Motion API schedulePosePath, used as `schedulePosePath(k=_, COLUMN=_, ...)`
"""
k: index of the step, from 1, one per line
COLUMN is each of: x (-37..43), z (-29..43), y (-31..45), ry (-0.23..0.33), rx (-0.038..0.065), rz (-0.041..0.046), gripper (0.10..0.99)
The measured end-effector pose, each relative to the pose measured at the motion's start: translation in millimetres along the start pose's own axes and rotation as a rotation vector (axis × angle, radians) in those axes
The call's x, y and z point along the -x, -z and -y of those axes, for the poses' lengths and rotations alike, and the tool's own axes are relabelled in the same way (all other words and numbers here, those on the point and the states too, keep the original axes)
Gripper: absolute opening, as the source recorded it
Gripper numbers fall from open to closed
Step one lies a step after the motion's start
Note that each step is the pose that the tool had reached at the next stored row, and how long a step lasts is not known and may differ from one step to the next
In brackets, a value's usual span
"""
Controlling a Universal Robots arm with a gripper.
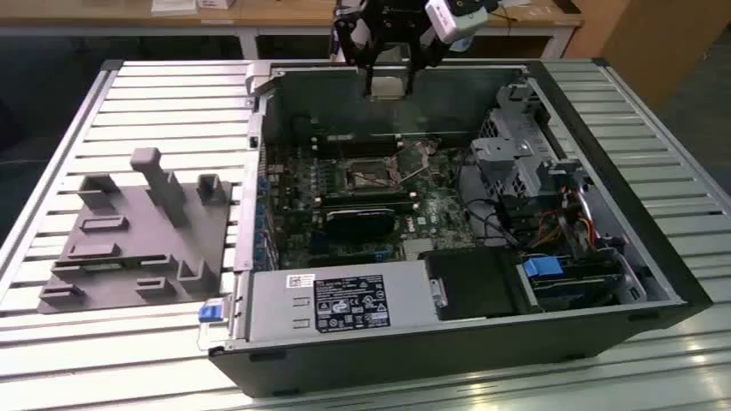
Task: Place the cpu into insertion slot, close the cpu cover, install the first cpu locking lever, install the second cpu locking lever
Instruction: 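Place the cpu into insertion slot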
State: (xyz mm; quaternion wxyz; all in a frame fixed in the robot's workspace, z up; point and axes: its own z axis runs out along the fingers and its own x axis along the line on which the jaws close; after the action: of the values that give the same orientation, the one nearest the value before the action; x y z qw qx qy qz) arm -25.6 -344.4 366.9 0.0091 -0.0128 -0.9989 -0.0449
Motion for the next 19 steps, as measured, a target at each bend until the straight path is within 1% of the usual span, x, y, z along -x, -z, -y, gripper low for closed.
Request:
schedulePosePath(k=13, x=0.0, z=0.0, y=-0.4, ry=0.0, rx=0.0, rz=0.0, gripper=0.537)
schedulePosePath(k=15, x=0.0, z=0.2, y=-2.3, ry=0.0, rx=0.0, rz=0.0, gripper=0.537)
schedulePosePath(k=19, x=0.2, z=0.8, y=-8.9, ry=0.0, rx=0.0, rz=0.0013, gripper=0.537)
